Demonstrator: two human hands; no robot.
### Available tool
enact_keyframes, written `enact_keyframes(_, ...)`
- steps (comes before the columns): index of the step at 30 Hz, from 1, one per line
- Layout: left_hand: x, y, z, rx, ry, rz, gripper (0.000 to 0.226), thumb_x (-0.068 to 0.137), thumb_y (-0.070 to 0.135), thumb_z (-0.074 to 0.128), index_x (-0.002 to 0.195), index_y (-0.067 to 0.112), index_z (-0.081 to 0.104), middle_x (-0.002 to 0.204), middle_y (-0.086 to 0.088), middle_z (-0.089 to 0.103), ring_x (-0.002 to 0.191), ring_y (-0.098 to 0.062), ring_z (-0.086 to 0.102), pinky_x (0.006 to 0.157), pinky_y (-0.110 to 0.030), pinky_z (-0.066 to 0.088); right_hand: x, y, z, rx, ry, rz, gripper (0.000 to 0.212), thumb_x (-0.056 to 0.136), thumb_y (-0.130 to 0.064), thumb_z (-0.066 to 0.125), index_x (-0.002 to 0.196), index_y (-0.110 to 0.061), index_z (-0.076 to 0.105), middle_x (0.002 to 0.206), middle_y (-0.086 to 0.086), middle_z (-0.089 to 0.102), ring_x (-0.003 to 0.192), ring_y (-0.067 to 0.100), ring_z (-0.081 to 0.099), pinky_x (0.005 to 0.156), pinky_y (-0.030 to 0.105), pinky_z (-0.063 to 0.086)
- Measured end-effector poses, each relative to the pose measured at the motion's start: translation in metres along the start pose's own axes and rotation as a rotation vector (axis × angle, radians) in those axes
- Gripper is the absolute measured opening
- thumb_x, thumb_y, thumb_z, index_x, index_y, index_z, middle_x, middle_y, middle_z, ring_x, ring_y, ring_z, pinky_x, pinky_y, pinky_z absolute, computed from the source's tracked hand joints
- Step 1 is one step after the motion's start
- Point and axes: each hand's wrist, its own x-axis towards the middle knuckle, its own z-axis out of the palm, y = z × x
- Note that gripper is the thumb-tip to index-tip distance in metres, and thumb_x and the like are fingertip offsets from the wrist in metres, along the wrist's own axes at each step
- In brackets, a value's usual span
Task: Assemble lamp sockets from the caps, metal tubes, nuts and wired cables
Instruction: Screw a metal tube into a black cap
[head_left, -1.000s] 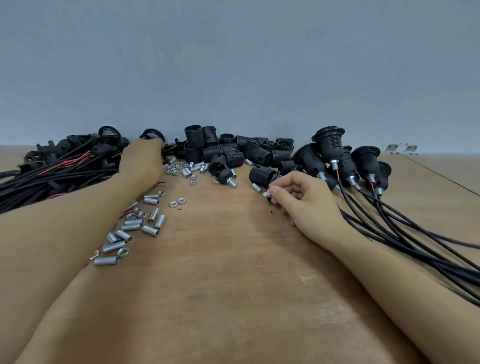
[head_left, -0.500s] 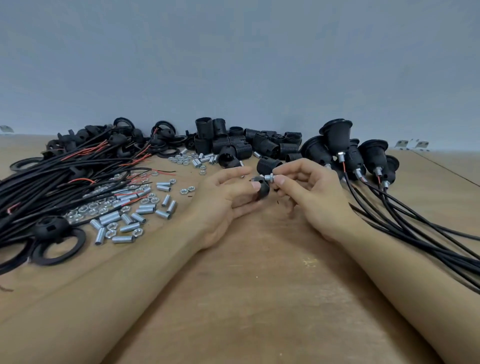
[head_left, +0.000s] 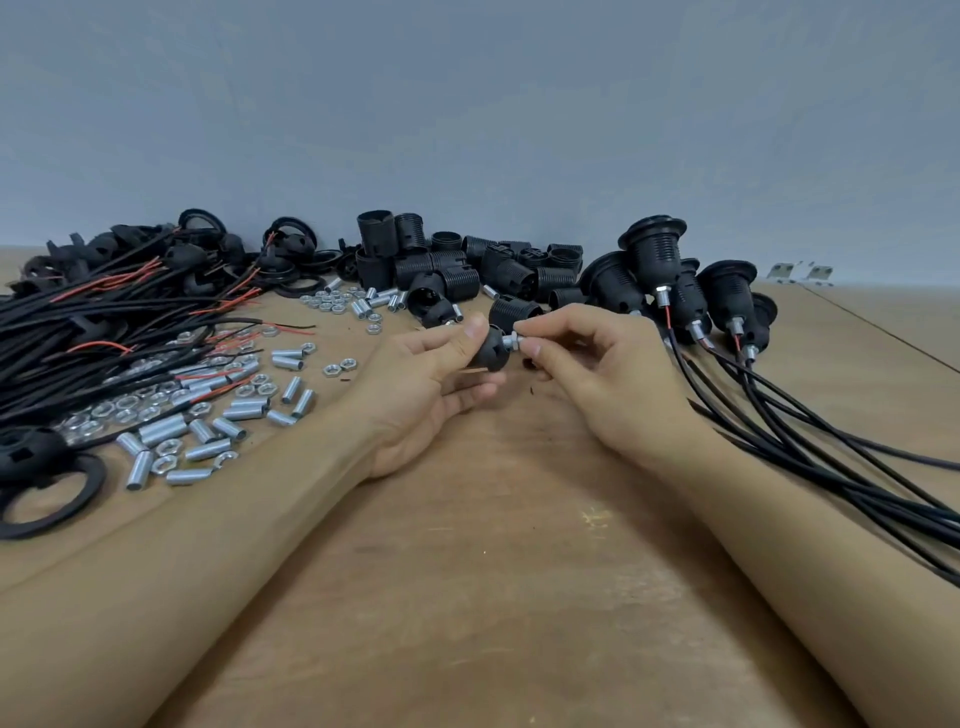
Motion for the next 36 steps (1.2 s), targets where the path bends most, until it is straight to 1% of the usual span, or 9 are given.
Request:
enact_keyframes(4,0.0,0.001,-0.002,0.008,-0.036,0.003,0.029,0.077,0.029,0.069,0.096,0.008,0.075,0.09,-0.007,0.074,0.074,-0.018,0.07,0.068,-0.023,0.057,-0.001,-0.001,-0.002,0.0,-0.01,0.002,0.019,0.089,-0.003,0.068,0.098,-0.018,0.074,0.087,-0.009,0.072,0.078,0.005,0.068,0.071,0.023,0.057)
enact_keyframes(8,-0.001,0.002,-0.005,0.017,-0.066,0.007,0.033,0.076,0.025,0.069,0.105,0.009,0.074,0.096,-0.009,0.074,0.079,-0.02,0.072,0.07,-0.024,0.058,-0.001,-0.002,-0.004,0.01,-0.02,0.004,0.016,0.09,-0.005,0.068,0.099,-0.017,0.073,0.088,0.0,0.074,0.074,0.013,0.07,0.069,0.029,0.06)
enact_keyframes(14,0.0,0.005,-0.002,0.08,-0.029,-0.043,0.031,0.078,0.04,0.07,0.084,0.009,0.076,0.08,-0.01,0.068,0.056,-0.01,0.056,0.051,-0.021,0.049,-0.002,-0.006,-0.006,-0.228,-0.024,-0.293,0.013,0.086,-0.001,0.072,0.098,-0.005,0.076,0.086,0.007,0.072,0.077,0.02,0.068,0.069,0.034,0.055)
enact_keyframes(20,0.0,0.009,0.001,0.135,-0.025,-0.103,0.041,0.075,0.052,0.066,0.083,0.012,0.068,0.066,-0.008,0.062,0.047,-0.009,0.048,0.045,-0.019,0.045,0.002,-0.01,-0.005,-0.349,-0.004,-0.471,0.012,0.085,-0.002,0.074,0.096,-0.004,0.078,0.083,0.008,0.072,0.069,0.018,0.067,0.063,0.022,0.051)
enact_keyframes(24,0.001,0.007,-0.002,0.111,-0.054,-0.076,0.037,0.078,0.046,0.067,0.087,0.01,0.07,0.074,-0.008,0.067,0.055,-0.01,0.056,0.052,-0.021,0.051,-0.001,-0.011,-0.005,-0.292,-0.014,-0.299,0.01,0.089,-0.011,0.071,0.097,-0.01,0.077,0.079,0.001,0.072,0.067,0.013,0.066,0.064,0.033,0.054)
enact_keyframes(27,0.0,0.005,-0.006,0.049,-0.132,-0.04,0.034,0.083,0.03,0.065,0.106,0.006,0.073,0.093,-0.01,0.072,0.076,-0.016,0.069,0.071,-0.026,0.058,-0.002,-0.01,-0.006,-0.217,0.011,-0.112,0.009,0.091,-0.019,0.069,0.092,-0.013,0.076,0.074,-0.009,0.07,0.062,0.008,0.066,0.062,0.035,0.057)
enact_keyframes(30,-0.001,0.003,-0.008,0.021,-0.15,-0.003,0.033,0.08,0.015,0.067,0.112,0.006,0.071,0.104,-0.012,0.071,0.098,-0.024,0.07,0.08,-0.032,0.059,0.0,-0.008,-0.003,-0.208,-0.007,0.064,0.027,0.095,-0.03,0.063,0.079,-0.009,0.07,0.063,-0.007,0.066,0.054,0.008,0.064,0.059,0.04,0.058)
enact_keyframes(33,-0.002,0.002,-0.006,0.038,-0.137,0.02,0.034,0.078,0.016,0.069,0.11,0.007,0.071,0.098,-0.01,0.071,0.096,-0.024,0.071,0.079,-0.031,0.059,0.0,-0.006,0.003,-0.235,-0.032,0.177,0.051,0.102,-0.042,0.045,0.064,-0.012,0.062,0.051,-0.004,0.06,0.047,0.007,0.057,0.057,0.037,0.051)
enact_keyframes(36,-0.001,0.002,-0.004,0.038,-0.093,0.018,0.036,0.075,0.022,0.07,0.109,0.007,0.071,0.095,-0.008,0.072,0.089,-0.024,0.071,0.073,-0.028,0.059,0.0,-0.006,0.003,-0.194,-0.08,0.215,0.049,0.101,-0.05,0.038,0.074,-0.016,0.062,0.058,0.002,0.067,0.05,0.01,0.061,0.054,0.03,0.049)
